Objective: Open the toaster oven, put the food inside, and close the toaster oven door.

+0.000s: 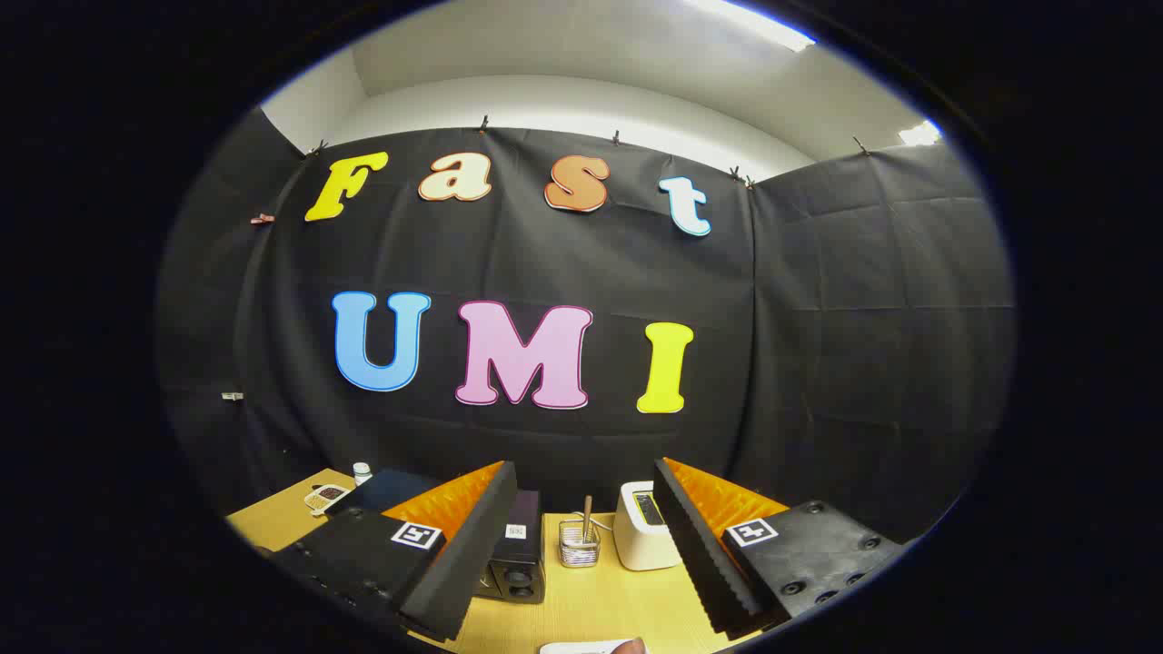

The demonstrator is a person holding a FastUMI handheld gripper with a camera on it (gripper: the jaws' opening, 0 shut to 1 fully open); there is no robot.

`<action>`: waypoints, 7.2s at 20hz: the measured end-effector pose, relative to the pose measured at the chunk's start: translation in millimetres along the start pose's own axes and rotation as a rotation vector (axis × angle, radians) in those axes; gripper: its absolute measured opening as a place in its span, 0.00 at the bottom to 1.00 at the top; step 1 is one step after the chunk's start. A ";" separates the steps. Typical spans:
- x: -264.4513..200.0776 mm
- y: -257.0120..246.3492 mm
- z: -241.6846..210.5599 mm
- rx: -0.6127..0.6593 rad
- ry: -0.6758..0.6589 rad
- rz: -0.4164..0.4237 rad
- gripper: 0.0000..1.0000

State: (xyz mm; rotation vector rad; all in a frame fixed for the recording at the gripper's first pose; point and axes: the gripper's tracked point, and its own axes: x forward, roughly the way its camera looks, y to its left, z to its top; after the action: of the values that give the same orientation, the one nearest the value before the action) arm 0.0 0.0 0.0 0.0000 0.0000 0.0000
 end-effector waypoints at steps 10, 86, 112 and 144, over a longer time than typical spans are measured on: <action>-2.1 -0.4 -1.4 -0.001 0.010 -0.006 0.97; -73.6 243.4 -338.7 -0.012 0.754 0.133 0.99; -153.3 15.7 -331.0 0.057 1.303 0.378 1.00; -129.2 -83.6 -448.5 0.594 1.420 0.366 0.05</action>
State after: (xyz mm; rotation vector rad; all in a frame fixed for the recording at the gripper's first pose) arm -129.2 -83.6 -448.5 0.5935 1.4199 0.3657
